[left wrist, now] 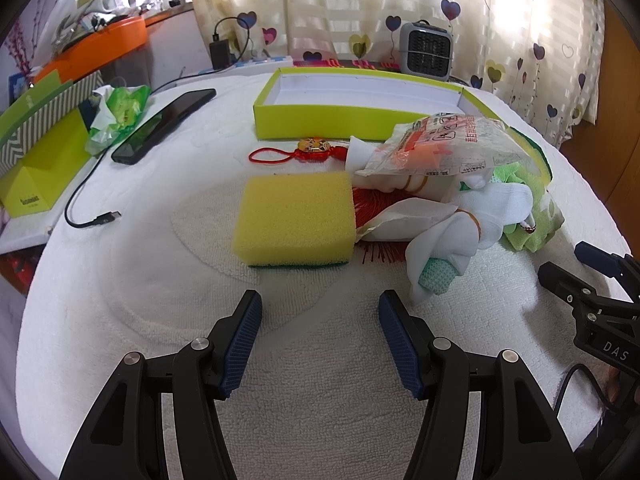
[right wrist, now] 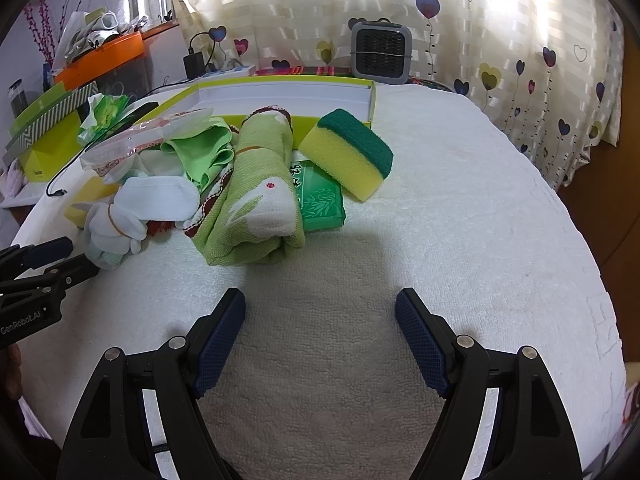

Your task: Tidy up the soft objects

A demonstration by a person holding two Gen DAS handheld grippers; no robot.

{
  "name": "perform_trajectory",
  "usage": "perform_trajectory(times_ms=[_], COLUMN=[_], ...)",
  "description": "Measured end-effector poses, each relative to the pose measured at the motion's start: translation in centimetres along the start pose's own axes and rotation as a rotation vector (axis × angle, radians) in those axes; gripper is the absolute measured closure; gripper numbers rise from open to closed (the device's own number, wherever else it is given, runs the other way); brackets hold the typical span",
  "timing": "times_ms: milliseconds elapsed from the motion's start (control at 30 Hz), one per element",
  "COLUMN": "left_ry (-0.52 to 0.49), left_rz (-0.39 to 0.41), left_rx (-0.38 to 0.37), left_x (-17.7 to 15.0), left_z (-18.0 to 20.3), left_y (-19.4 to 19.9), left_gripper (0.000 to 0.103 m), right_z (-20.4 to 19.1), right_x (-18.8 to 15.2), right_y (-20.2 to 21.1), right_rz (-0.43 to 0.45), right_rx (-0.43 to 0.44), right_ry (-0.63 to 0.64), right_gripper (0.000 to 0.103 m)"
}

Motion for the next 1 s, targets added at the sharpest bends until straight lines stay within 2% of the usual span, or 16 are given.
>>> perform_trajectory(times_ms=[333, 500, 667, 867, 1000], left_ry=[-0.004, 0.007, 0.057, 0.127, 0.118], left_rz=[-0.003, -0.034, -0.003, -0.017, -0.022], left_rx=[-0.013, -0.060, -0.109, -0.194, -0.181], left_x=[0.0, 0.4, 1.4, 3.3, 4.5], left_z=[-0.1, -0.4, -1.5, -2.0, -1.9], left_y=[0.0, 0.3, 1.3, 1.0, 0.4], left_gripper=[0.043, 0.043, 0.043, 0.043, 0.043], right_z=[-0.2, 0.4, 3.2, 5.8, 6.1], right_x=[-0.1, 0.2, 1.6, 3.9, 4.8], right_y=[0.2, 0.7, 2.7, 1.8, 0.5], right_rz=[0.001, 0.020, 0.122, 0.153, 0.142], right_rx=[0.009, 0.067, 0.088, 0.154, 0.185], right_ry=[0.000, 0.013, -0.077, -0.206, -0.213], right_gripper=[0.025, 0.025, 0.025, 0.025, 0.025])
Point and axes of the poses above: each gripper's, at about its wrist camera, not at the fingertips, and y roughly against the way its jaws point, z to its right, x to its top, the point moved 6 cm from there along -y, roughly the way its jaws point, and after that the axes turned 9 degrees about y, right-handed, at the moved point
